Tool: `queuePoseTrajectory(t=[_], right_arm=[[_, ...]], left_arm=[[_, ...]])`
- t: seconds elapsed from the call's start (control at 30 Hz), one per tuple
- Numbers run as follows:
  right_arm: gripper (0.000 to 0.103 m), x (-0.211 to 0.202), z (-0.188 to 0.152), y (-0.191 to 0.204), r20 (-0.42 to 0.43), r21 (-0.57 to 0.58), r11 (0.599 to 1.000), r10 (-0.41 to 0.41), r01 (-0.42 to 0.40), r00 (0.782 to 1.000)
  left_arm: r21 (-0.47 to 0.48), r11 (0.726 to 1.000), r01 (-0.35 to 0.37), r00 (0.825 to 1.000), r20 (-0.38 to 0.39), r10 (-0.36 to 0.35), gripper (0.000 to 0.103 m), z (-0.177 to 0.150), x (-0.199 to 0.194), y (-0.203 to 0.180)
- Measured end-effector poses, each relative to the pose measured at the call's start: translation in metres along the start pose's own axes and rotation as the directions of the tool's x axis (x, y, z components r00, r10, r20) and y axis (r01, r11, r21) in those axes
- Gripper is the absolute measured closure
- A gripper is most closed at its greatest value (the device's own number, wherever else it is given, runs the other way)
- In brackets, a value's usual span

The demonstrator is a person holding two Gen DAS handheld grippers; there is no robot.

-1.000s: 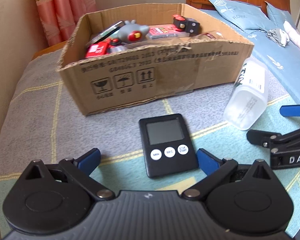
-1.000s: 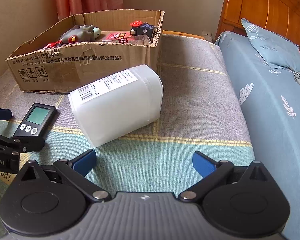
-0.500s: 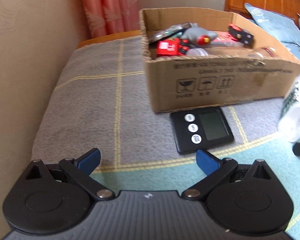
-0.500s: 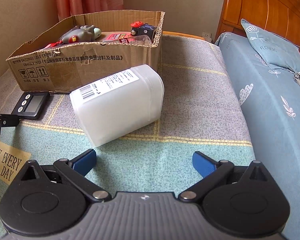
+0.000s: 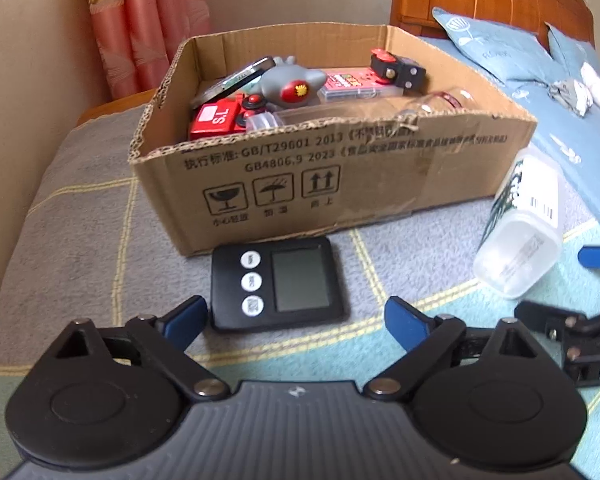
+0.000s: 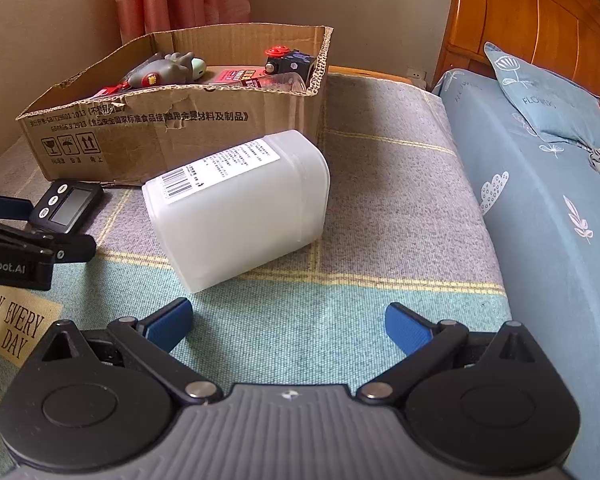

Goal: Organize rigid objects
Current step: 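Grasp the black timer with left tool while right tool grasps white bottle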

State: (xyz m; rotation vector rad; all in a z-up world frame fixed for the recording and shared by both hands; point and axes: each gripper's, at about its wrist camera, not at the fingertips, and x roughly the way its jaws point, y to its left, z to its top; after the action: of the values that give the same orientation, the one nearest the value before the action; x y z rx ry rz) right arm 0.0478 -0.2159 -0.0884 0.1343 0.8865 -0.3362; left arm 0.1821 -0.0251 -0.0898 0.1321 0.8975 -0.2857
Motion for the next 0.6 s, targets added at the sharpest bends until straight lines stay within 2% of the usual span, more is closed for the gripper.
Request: queuePoseTrajectory(t=[0.2, 0.27, 0.6], right_arm=[[0.000, 0.000, -0.002, 0.000, 0.019, -0.016, 1.000, 0.013, -0.012, 1.000], [0.000, 0.000, -0.002, 0.000, 0.022, -0.019, 1.000, 0.016, -0.015, 1.000], [0.000, -0.001, -0.001, 0.000, 0.024, -0.018, 1.000, 0.014, -0.014, 1.000]], left_arm=[[-0.020, 1.000, -0.013, 0.999, 0.033, 0.013, 0.024, 0.008, 0.004, 0.006], [-0.015, 1.000, -0.010, 0.999, 0.038, 0.011, 0.034, 0.009, 0.003, 0.008], [0.013, 1.000, 0.008, 1.000, 0.011, -0.008, 0.034, -0.003, -0.009, 0.013]])
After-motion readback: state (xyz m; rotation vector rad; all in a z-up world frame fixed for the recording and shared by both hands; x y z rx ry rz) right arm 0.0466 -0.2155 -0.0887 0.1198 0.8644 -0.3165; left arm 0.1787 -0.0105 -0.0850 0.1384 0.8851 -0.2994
